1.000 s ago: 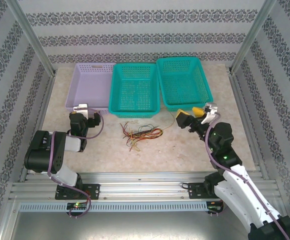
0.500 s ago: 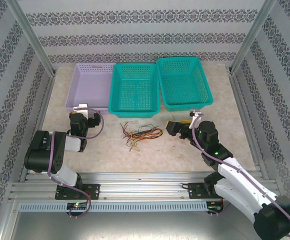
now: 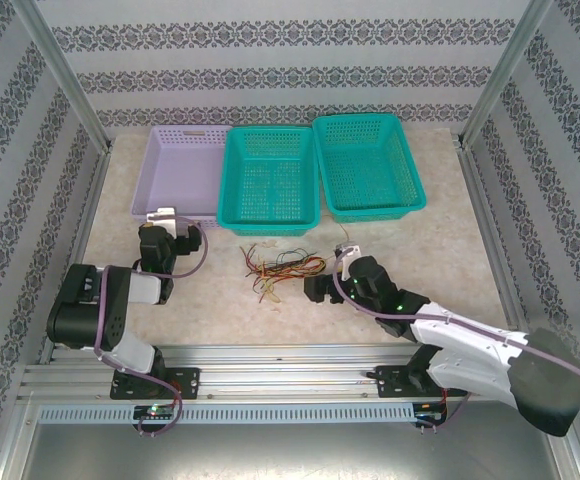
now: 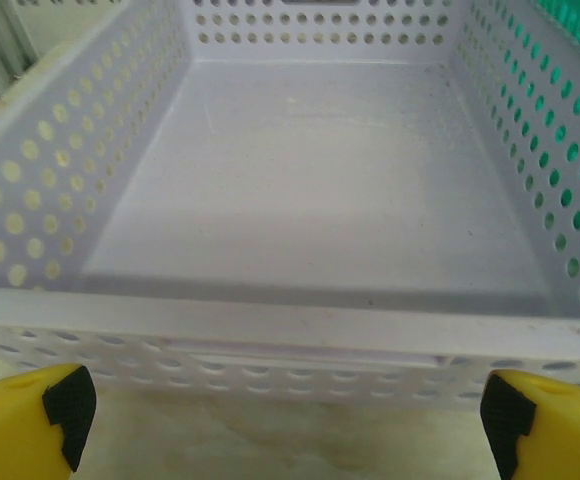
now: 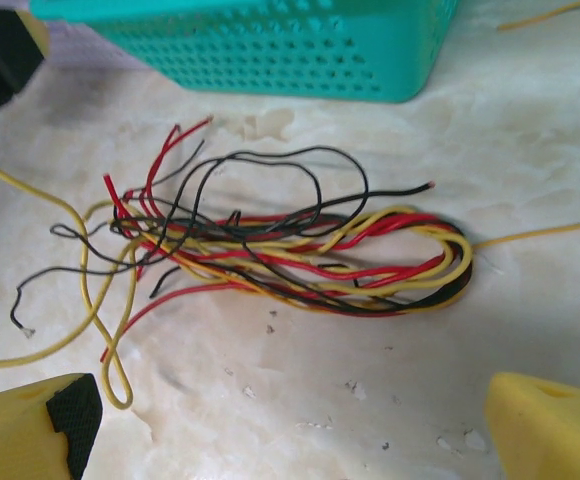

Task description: Untangle the cables

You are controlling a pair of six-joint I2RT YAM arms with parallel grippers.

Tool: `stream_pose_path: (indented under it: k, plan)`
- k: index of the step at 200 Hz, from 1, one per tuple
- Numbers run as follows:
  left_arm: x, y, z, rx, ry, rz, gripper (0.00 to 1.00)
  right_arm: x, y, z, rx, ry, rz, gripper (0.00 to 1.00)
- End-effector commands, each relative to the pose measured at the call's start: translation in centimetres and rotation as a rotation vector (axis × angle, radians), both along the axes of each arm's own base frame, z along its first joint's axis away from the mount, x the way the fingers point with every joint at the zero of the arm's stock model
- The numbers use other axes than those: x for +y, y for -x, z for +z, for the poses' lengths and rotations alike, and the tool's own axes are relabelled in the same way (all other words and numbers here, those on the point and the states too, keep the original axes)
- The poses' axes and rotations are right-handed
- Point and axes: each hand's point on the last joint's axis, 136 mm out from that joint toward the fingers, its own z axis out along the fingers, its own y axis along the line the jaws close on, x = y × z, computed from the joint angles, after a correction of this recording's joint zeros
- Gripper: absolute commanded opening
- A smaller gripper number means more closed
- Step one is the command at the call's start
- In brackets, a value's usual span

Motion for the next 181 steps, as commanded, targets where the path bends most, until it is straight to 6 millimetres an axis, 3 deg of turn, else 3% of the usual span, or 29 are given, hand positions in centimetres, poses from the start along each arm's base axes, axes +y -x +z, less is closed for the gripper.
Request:
stream_pose_path:
  k: [1, 16, 55, 90, 107, 141, 150, 181]
  plan:
    - [1.2, 0.7, 3.0, -0.060, -0.002, 0.066, 1.00, 1.6, -0.9, 1.7, -0.065, 0.005, 0.018, 0.98]
    - [0.8, 1.3, 3.8, -0.068, -0.002, 0.047, 1.00, 2.3, -0.9, 1.6, -0.061, 0.026, 0.033, 0.98]
    - [3.1, 4.3, 7.1, -0.181, 0.118, 0.239, 1.00, 3.9, -0.8, 2.5, -0.073, 0.021, 0.076, 0.98]
    - [1.2, 5.7, 9.9, -0.238, 0.275, 0.157, 1.00, 5.2, -0.8, 4.4, -0.075, -0.039, 0.105, 0.98]
    - [0.1, 6.0, 10.4, -0.214, 0.326, 0.104, 1.00, 5.8, -0.8, 5.0, -0.078, -0.048, 0.121, 0.98]
    - [1.9, 8.2, 8.4, -0.109, 0.590, 0.346, 1.00, 6.3, -0.9, 4.4, -0.060, -0.043, 0.127, 0.98]
    - [0.7, 9.0, 8.0, -0.020, 0.617, 0.300, 1.00, 6.4, -0.9, 4.2, -0.053, -0.043, 0.132, 0.98]
    - [-3.0, 7.2, 10.7, -0.085, 0.736, 0.067, 1.00, 6.8, -1.0, 3.4, -0.030, -0.024, 0.142, 0.98]
